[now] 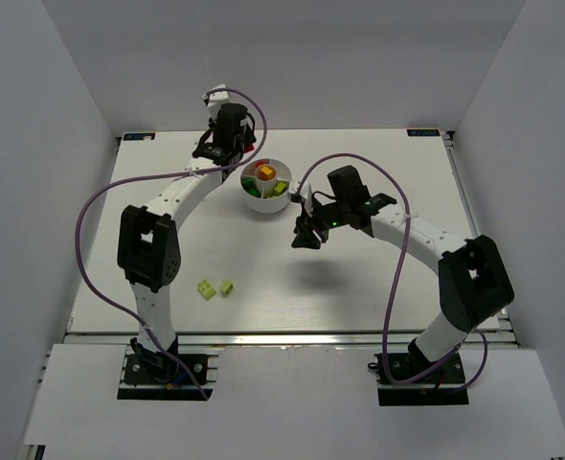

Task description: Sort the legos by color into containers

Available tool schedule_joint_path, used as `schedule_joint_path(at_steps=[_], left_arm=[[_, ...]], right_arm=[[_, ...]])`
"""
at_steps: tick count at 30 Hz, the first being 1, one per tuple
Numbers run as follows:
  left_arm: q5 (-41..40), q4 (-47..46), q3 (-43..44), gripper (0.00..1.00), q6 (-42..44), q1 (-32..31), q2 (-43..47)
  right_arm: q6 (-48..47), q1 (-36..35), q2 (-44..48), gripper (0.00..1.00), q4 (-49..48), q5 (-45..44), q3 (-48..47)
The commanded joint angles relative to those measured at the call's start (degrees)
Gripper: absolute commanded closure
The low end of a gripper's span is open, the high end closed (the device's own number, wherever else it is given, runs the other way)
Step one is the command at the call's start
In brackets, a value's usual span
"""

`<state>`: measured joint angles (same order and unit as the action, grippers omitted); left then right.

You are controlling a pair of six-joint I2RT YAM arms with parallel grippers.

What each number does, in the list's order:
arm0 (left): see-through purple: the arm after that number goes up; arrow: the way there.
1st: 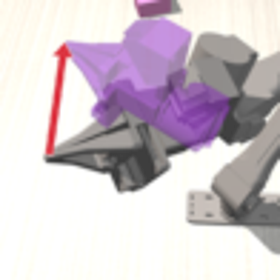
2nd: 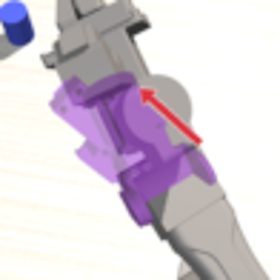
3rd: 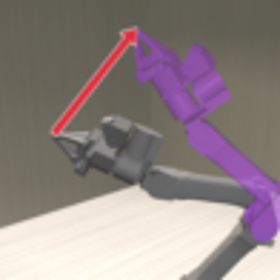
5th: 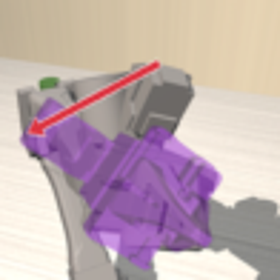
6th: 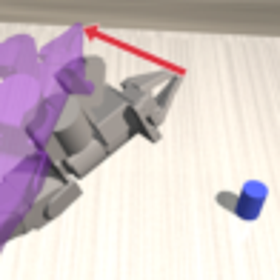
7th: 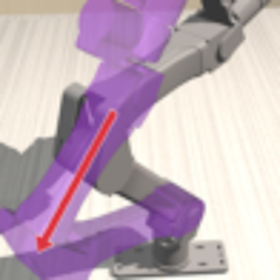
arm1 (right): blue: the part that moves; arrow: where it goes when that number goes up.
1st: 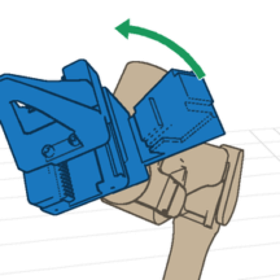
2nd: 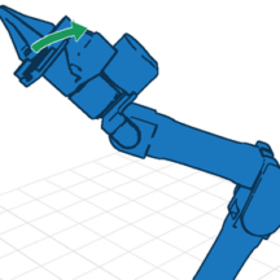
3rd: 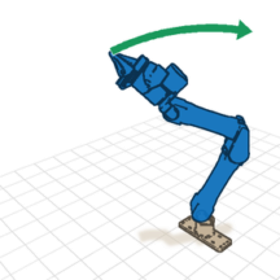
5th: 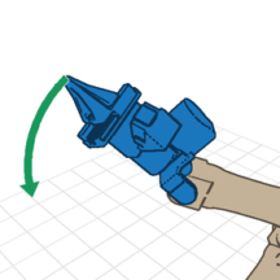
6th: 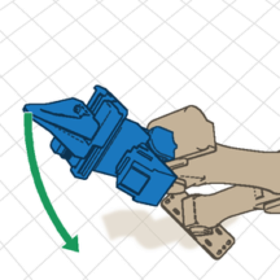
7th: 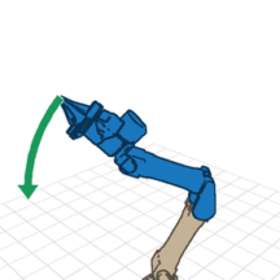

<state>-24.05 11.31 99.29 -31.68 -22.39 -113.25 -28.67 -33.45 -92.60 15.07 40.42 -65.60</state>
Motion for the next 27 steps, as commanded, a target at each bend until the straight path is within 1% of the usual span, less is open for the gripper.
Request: schedule_joint_path(at_steps=[1, 4, 13, 27], left_arm=[[-5.03, -0.24, 2.06, 1.0, 1.36, -0.63, -1.0], [-5.83, 0.29, 1.96, 1.0, 0.75, -0.81, -1.71], [-4.95, 1.96, 3.63, 1.0, -0.13, -0.99, -4.87], [-4.51, 3.19, 4.34, 1.0, -1.19, -1.6, -6.46]], right_arm=[[0.63, 0.41, 1.54, 0.48, -0.57, 0.44, 0.3], [0.72, 0.41, 1.45, 0.48, -0.48, 0.45, 0.21], [0.8, 0.76, 1.45, 0.48, -0.39, 0.36, 0.3], [0.8, 1.11, 1.54, 0.48, -0.39, 0.36, 0.48]])
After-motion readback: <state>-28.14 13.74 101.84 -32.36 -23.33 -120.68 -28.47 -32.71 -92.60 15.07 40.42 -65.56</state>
